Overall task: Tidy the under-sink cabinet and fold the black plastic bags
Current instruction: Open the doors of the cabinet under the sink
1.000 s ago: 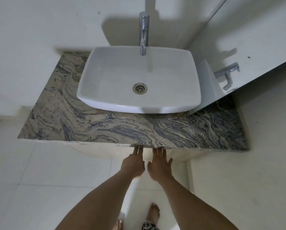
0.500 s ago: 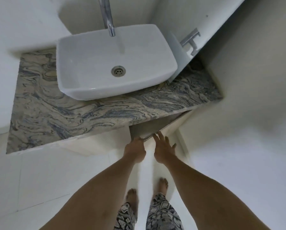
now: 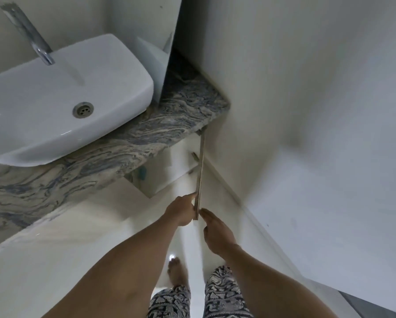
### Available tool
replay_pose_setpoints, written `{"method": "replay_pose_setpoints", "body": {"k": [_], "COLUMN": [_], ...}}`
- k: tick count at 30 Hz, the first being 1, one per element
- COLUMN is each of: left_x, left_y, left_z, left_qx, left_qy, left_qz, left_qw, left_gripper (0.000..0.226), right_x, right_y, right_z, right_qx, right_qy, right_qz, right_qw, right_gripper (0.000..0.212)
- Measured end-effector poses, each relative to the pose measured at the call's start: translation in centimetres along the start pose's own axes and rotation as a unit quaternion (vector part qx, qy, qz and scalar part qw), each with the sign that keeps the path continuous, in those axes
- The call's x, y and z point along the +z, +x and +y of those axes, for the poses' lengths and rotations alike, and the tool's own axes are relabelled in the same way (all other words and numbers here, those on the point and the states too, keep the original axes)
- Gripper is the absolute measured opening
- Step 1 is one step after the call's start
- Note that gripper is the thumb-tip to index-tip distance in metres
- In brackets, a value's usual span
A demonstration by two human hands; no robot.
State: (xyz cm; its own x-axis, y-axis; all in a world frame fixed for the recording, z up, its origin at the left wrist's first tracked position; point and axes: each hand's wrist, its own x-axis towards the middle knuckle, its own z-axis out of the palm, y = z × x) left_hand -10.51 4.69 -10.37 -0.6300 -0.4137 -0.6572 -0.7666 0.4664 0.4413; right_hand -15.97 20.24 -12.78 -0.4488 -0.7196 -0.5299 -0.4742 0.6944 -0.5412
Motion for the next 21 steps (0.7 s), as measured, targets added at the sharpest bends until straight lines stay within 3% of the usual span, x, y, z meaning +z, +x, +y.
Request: {"method": "replay_pose_setpoints", "body": {"k": [5,10,21], "left_x": [3.7,5.4,6.9], "left_y": [1.2,3.5,7.9], "left_z": [6.4,12.4,19.6], "left_qx": [0.04,0.088,0.085], "left_qy": [0.088,0.205,0.174], "left_qz": [-0.035,0.025,0.004], "left_qw": [0.995,0.975,0.981], "left_gripper": [0.073,0.062,0.074], "right_x": [-4.2,-8.6,-15.0], "right_y": [-0.8,-0.5,2.4], "right_z": [5.7,10.6,17.1], "right_qx": [0.025,0.037,0.06], "right_qy": [0.035,0.048,-0.001], "right_qz": [0.038,0.068,0.096], "right_qw": [0.998,0.996,0.994], "right_gripper": [0.052,0.046,0.052]}}
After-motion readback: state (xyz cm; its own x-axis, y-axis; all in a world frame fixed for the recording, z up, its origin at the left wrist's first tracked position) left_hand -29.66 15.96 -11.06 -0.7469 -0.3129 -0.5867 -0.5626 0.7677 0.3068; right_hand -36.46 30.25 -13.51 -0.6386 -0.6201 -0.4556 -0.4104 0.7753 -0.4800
